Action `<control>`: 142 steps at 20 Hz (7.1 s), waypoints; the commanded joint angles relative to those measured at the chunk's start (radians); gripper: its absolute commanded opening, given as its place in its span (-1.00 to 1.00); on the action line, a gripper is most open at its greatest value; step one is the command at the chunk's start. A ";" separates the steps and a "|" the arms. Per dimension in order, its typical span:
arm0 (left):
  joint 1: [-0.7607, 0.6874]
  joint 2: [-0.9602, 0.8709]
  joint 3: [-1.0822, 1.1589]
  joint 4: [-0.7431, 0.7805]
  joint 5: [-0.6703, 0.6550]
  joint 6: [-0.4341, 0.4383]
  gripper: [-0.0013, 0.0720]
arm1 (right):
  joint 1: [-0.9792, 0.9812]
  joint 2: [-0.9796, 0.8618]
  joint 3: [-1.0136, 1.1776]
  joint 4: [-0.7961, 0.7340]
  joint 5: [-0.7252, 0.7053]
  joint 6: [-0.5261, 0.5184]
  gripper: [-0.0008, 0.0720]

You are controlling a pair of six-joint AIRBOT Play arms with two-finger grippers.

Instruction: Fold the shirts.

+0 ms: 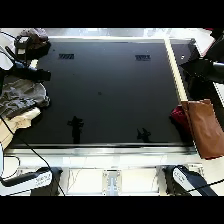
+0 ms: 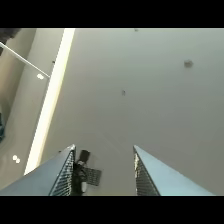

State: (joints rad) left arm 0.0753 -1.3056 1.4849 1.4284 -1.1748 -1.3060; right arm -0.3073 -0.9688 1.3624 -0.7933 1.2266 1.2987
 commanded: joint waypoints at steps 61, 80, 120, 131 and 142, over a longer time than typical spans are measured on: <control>0.137 -0.375 0.002 0.719 -0.160 -0.145 -0.94 | 0.001 0.000 0.000 -0.104 -0.015 0.027 0.14; -0.610 0.038 0.004 -0.169 0.326 -0.062 0.99 | 0.001 0.000 0.000 -0.204 -0.015 0.025 0.14; 0.076 -0.511 0.001 -0.540 0.368 -0.350 -0.93 | 0.445 -0.265 -0.241 -0.218 -0.182 0.027 0.14; 0.077 -0.468 0.001 -0.540 0.333 -0.301 -0.93 | 0.444 -0.479 -0.239 -0.231 -0.301 0.027 0.14; 0.077 -0.468 0.001 -0.540 0.334 -0.262 -0.93 | 0.444 -0.606 -0.238 -0.309 -0.373 0.027 0.14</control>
State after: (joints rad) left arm 0.1524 -1.7741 1.4849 0.8886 -0.8410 -1.5963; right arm 0.1368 -1.5421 1.1229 -1.0954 0.8734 1.3251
